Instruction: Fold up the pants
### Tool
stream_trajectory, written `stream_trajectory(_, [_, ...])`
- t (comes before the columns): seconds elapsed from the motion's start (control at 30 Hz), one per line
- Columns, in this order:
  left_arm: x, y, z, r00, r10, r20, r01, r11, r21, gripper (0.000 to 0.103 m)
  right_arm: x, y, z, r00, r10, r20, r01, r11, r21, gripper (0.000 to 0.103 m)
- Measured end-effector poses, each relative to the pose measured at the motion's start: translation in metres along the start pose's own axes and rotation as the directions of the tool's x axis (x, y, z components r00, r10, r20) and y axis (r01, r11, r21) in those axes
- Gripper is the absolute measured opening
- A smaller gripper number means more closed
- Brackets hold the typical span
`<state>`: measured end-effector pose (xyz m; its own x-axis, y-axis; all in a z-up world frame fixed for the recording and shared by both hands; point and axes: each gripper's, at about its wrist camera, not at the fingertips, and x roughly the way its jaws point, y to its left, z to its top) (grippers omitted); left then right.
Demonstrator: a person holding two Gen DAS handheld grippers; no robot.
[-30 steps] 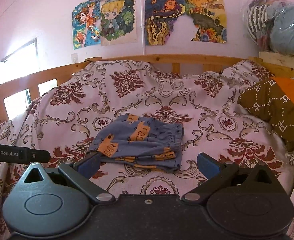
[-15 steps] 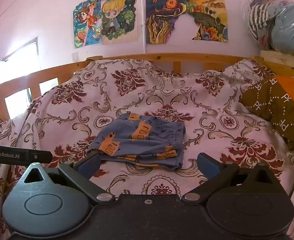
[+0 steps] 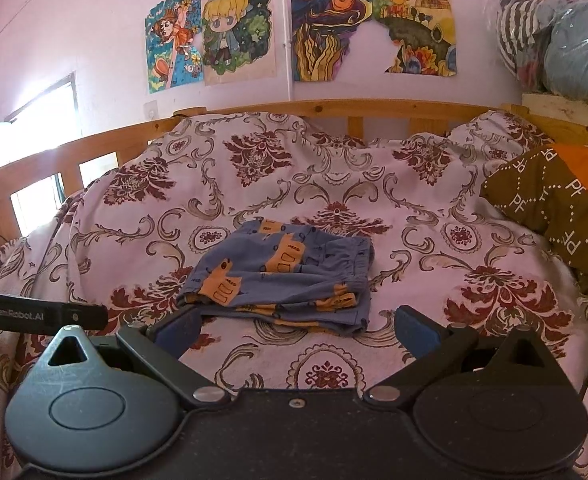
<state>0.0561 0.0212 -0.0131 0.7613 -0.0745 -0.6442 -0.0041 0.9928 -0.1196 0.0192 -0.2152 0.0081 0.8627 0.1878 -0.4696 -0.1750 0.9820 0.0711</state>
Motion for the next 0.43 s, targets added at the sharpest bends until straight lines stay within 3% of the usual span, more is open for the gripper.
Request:
stream_trajectory(0.1, [0.0022,0.0003,0.0026,0.999,-0.003,-0.042,0.003,1.0,-0.004,0.103,0.0004,-0.0004,-0.0003,1.0,0.006,-0.003,-0.006,1.0,0.003,0.102])
stream_trajectory(0.43, [-0.0017,-0.0025,0.0028,1.0,-0.022,-0.014,0.023,0.999,0.023,0.103,-0.0002,0.0018,-0.0004,1.0,0.018,-0.004,-0.017,1.0,0.006,0.102])
